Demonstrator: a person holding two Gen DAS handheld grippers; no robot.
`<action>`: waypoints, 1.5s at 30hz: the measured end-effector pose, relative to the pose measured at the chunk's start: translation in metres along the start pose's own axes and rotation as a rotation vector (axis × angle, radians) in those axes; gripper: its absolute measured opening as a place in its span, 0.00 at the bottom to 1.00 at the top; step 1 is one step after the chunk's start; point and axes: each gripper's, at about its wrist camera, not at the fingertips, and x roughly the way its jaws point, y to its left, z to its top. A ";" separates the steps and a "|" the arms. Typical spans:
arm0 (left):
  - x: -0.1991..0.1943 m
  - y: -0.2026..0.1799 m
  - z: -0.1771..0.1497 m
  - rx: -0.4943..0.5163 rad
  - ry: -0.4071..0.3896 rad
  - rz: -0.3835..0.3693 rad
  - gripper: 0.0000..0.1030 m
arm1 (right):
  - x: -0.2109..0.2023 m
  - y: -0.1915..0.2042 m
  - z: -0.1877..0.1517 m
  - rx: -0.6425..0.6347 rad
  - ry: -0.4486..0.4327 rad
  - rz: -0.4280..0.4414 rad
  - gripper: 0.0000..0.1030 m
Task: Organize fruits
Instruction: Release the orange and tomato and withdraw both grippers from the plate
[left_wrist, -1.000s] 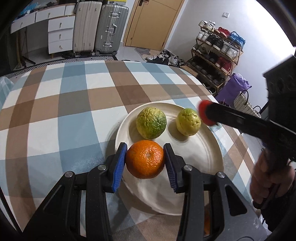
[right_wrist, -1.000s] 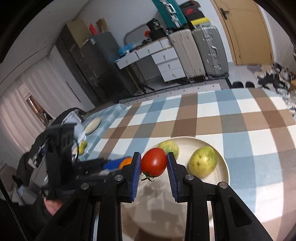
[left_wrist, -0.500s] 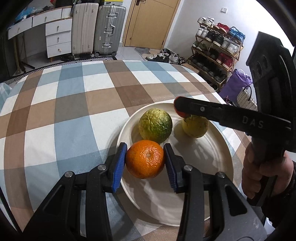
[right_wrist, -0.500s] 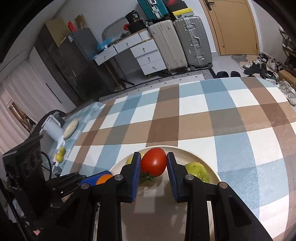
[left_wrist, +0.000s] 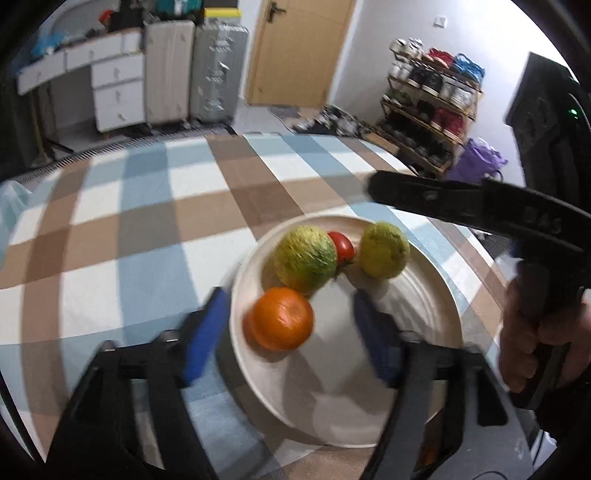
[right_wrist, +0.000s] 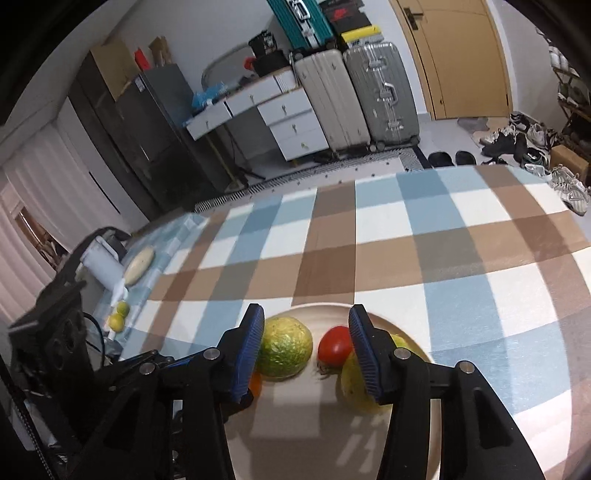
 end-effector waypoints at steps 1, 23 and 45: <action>-0.004 0.000 0.000 -0.005 -0.011 -0.004 0.77 | -0.007 0.000 0.000 0.004 -0.011 -0.004 0.53; -0.174 -0.078 -0.046 0.003 -0.206 0.109 0.99 | -0.195 0.040 -0.091 -0.045 -0.227 0.063 1.00; -0.209 -0.122 -0.152 -0.027 -0.125 0.101 0.99 | -0.262 0.069 -0.198 -0.167 -0.263 -0.033 1.00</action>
